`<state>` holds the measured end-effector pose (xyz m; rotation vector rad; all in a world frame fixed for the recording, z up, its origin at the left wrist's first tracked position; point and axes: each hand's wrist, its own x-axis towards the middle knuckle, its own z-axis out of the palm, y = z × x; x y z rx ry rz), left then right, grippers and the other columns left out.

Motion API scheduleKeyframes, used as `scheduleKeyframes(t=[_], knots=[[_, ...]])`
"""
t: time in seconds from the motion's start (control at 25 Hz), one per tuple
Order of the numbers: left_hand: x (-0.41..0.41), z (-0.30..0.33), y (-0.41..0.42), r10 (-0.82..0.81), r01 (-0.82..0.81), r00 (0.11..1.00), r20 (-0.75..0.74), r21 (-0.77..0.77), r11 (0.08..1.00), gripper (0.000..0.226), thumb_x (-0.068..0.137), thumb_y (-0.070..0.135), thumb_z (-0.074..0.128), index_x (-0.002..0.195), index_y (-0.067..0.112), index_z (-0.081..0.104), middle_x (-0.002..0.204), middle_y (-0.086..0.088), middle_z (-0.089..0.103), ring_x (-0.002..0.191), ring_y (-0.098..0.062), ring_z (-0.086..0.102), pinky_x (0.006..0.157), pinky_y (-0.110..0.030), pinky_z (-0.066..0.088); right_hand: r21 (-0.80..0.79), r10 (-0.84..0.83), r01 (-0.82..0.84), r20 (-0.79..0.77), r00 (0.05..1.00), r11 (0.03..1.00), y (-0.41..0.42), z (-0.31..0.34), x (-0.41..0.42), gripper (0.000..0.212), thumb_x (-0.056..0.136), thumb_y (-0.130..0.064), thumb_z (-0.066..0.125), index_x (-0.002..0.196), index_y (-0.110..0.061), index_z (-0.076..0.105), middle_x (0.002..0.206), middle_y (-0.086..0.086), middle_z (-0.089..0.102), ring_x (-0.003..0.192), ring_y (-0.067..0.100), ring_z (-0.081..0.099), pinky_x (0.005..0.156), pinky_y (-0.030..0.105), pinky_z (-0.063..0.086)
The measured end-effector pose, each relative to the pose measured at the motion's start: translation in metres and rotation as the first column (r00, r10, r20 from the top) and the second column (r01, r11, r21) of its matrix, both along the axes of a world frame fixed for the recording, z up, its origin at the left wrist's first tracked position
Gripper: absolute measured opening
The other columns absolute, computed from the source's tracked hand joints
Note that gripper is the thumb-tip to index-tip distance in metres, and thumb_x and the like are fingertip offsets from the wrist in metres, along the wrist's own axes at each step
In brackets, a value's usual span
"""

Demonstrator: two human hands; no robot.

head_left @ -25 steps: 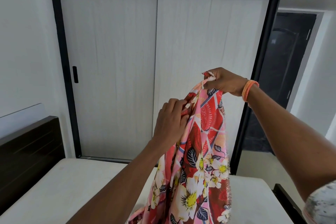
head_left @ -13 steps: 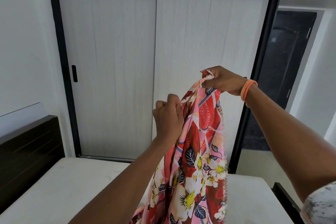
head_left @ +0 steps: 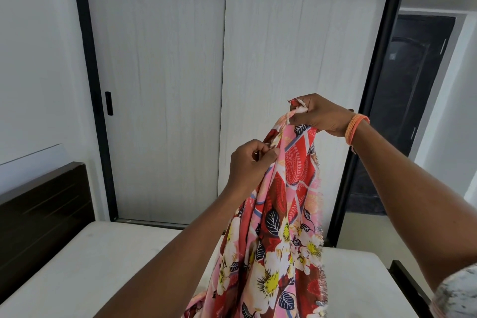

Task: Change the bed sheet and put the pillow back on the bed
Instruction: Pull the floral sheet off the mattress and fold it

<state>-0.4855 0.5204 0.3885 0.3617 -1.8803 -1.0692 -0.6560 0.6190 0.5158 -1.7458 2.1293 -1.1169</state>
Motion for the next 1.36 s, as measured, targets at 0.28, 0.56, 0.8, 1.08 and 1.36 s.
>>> scheduleKeyframes(t=[0.28,0.56,0.8,1.08,1.36], knots=[[0.012,0.003,-0.010,0.206,-0.207,0.978,-0.037,-0.010,0.978,0.027,0.090,0.017,0.066,0.068,0.018,0.051,0.067,-0.003,0.060,0.063,-0.015,0.061,0.053,-0.019,0.046,-0.020,-0.074,0.073,-0.068,0.995,0.997,-0.009,-0.014,-0.004,0.013,0.087,-0.016,0.072,0.079,-0.016,0.061,0.088,0.009,0.073,0.079,0.028,0.073,0.072,0.037,0.061],[0.031,0.012,-0.025,0.390,-0.376,0.921,0.027,-0.208,0.903,0.008,0.098,0.015,0.056,0.104,0.013,0.061,0.100,-0.005,0.066,0.093,-0.014,0.064,0.060,-0.007,0.042,-0.061,-0.199,0.190,-0.275,0.941,0.980,-0.029,-0.023,-0.006,0.022,0.084,-0.017,0.075,0.097,-0.002,0.067,0.117,0.009,0.066,0.102,0.029,0.064,0.083,0.035,0.053],[0.035,0.014,-0.045,0.146,-0.157,0.988,0.058,0.389,0.908,0.027,0.100,0.013,0.044,0.081,0.008,0.064,0.078,-0.006,0.068,0.070,-0.019,0.061,0.060,-0.023,0.045,-0.039,0.034,-0.036,-0.030,0.999,0.999,-0.026,-0.025,0.001,0.018,0.082,-0.036,0.076,0.083,-0.020,0.067,0.081,0.000,0.074,0.071,0.004,0.070,0.086,0.025,0.052],[0.068,0.014,-0.053,-0.262,0.190,0.957,0.128,0.405,0.894,0.027,0.104,0.027,0.048,0.105,0.006,0.064,0.101,-0.014,0.073,0.083,-0.019,0.069,0.080,-0.033,0.054,-0.386,-0.277,0.272,0.044,0.960,0.882,-0.044,-0.042,-0.016,0.040,0.084,-0.055,0.067,0.067,-0.019,0.058,0.074,0.004,0.069,0.067,0.023,0.068,0.067,0.034,0.052],[0.074,-0.020,-0.077,0.117,-0.049,0.887,0.446,-0.162,0.986,0.028,0.092,0.028,0.066,0.089,0.000,0.067,0.086,-0.017,0.072,0.082,-0.030,0.070,0.065,-0.033,0.050,-0.555,-0.016,0.348,0.516,0.856,0.755,-0.060,-0.043,-0.014,0.055,0.085,-0.056,0.065,0.052,-0.027,0.032,0.053,-0.005,0.027,0.055,0.015,0.032,0.059,0.031,0.031]])
